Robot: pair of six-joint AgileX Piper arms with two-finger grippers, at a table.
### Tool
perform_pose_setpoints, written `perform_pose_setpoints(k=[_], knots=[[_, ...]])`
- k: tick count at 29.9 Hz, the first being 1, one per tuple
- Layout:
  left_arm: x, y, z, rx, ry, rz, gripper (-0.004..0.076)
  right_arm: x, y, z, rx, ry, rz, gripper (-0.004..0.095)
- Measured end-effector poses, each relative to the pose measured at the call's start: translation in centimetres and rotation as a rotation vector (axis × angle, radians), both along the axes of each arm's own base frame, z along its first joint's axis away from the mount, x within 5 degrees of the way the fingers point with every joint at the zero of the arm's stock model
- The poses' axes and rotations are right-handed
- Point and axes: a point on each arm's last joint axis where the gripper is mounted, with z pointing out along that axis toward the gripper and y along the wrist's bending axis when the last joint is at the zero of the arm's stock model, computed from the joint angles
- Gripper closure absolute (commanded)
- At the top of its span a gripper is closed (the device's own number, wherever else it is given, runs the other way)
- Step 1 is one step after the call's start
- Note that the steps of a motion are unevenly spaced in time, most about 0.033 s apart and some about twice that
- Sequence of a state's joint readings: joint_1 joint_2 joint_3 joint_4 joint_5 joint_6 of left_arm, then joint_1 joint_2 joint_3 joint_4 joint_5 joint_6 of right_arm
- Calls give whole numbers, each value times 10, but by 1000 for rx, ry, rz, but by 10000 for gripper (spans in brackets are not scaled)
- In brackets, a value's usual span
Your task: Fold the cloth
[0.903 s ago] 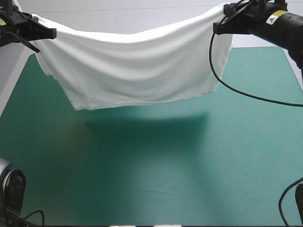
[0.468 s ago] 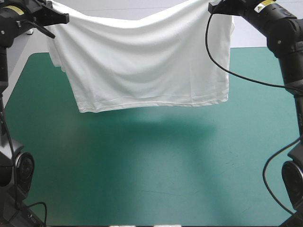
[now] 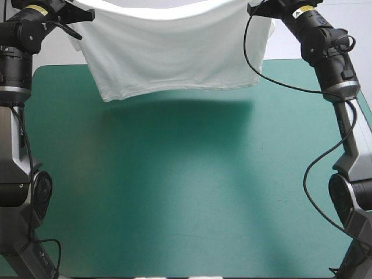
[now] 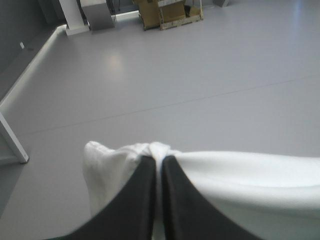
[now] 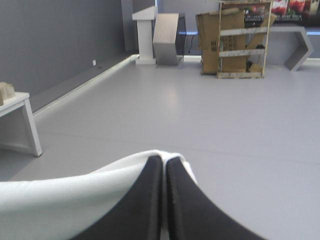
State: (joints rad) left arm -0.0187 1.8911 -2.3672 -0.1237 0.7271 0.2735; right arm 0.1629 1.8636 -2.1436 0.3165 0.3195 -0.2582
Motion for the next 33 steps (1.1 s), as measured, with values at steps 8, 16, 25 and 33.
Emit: perform_pose_setpoints(k=[8,16,25,33], knots=[[25,-3,-73,35,441,-39,705,13,10,-62,-59,455,87,925],[24,-7,-148,15,837,-83,705,-6,12,-109,-168,923,168,925],[-67,-5,-198,27,1126,-101,705,-73,0,-136,-211,1130,157,925],[-158,-3,-220,27,1233,-100,705,-144,-12,-191,-259,1345,175,925]])
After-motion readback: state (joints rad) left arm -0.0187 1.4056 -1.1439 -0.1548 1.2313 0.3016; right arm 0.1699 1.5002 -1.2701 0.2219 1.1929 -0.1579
